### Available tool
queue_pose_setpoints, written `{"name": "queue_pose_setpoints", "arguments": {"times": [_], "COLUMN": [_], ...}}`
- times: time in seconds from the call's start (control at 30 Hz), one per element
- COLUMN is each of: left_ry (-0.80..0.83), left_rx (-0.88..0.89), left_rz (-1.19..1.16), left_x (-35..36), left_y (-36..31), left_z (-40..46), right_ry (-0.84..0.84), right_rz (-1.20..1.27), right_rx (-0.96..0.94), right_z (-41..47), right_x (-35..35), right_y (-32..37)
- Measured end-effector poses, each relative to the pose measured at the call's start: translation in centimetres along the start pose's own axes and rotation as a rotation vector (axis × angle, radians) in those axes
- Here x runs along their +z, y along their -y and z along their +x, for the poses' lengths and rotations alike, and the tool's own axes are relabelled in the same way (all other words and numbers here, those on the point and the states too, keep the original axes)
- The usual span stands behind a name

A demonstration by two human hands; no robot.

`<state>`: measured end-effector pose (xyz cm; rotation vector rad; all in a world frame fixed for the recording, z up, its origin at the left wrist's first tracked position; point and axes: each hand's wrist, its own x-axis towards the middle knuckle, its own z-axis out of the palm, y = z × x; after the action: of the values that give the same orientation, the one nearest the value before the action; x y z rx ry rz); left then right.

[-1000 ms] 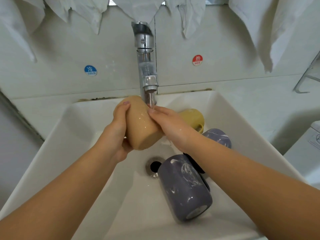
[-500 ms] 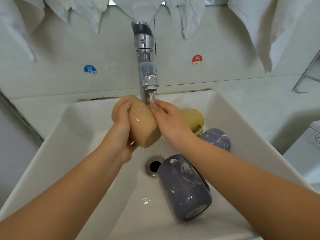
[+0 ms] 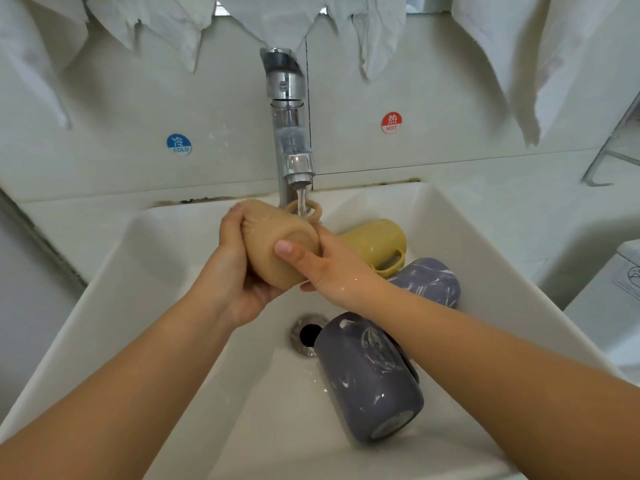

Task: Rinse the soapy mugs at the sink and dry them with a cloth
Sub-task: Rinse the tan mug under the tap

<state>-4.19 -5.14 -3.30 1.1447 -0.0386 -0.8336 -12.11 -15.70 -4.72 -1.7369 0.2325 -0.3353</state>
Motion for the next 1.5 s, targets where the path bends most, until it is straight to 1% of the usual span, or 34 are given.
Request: {"name": "queue_pose_setpoints", "arguments": {"times": [0.13,0.27,0.33,0.43,0.57,0.6,0.67,0.8,0.87,0.93,1.03,1.1,1.17,1.23,1.33,1.37,1.43,1.5], "left_ry": [0.032,-0.03,-0.042,-0.05,-0.028,-0.034,-0.07,-0.115,-0.092,-0.049,-0.028,-0.042,-0.036,-0.023,-0.067,-0.074,-0.042,0.023], "left_rx": [-0.06,-0.048,-0.05,-0.056,-0.06,-0.071,-0.085,-0.096,-0.096,-0.084,-0.068,-0.06,-0.043,0.005,0.123,0.148,0.162,0.16], "left_rz": [-0.032,-0.091,-0.11,-0.156,-0.216,-0.231,-0.232,-0.288,-0.338,-0.352,-0.305,-0.279,-0.268,-0.213,0.027,0.092,0.169,0.245], "left_x": [0.3,0.3,0.3,0.5,1.2,1.3,1.2,0.8,0.6,0.9,1.5,1.7,1.5,1.1,0.2,0.0,-0.3,-0.4], "left_y": [0.1,0.3,0.4,0.6,1.3,1.3,1.1,0.1,0.3,0.9,1.8,1.9,1.5,1.2,0.9,0.8,0.8,0.9], "left_z": [-0.2,-0.2,-0.3,-0.4,-0.4,-0.3,-0.2,-0.4,-0.4,-0.4,-0.3,-0.1,0.0,0.1,0.4,0.6,0.9,1.0], "right_ry": [-0.001,0.084,0.089,0.034,-0.152,-0.177,-0.157,0.0,-0.037,-0.141,-0.287,-0.337,-0.346,-0.327,-0.263,-0.227,-0.158,-0.128], "right_rz": [-0.035,0.009,0.017,0.02,-0.029,-0.031,-0.062,-0.089,-0.074,-0.062,0.016,-0.011,-0.028,0.008,0.124,0.186,0.275,0.316], "right_rx": [0.011,0.023,0.007,-0.005,0.023,0.034,0.02,-0.051,-0.075,-0.066,0.024,0.006,-0.044,-0.005,0.294,0.353,0.372,0.356], "right_z": [0.0,-0.1,0.0,0.3,0.7,0.8,0.8,0.3,0.5,0.8,1.5,1.4,1.2,1.4,2.2,2.2,1.9,1.5], "right_x": [-0.5,-0.5,-0.4,-0.2,0.2,0.2,0.2,0.6,1.1,1.3,1.0,0.9,0.9,0.7,-0.2,-0.7,-1.4,-2.0], "right_y": [0.0,-0.1,-0.1,-0.2,-0.4,-0.4,-0.6,-1.2,-1.4,-1.1,-0.8,-0.9,-0.9,-0.6,0.1,0.3,0.4,0.3]}}
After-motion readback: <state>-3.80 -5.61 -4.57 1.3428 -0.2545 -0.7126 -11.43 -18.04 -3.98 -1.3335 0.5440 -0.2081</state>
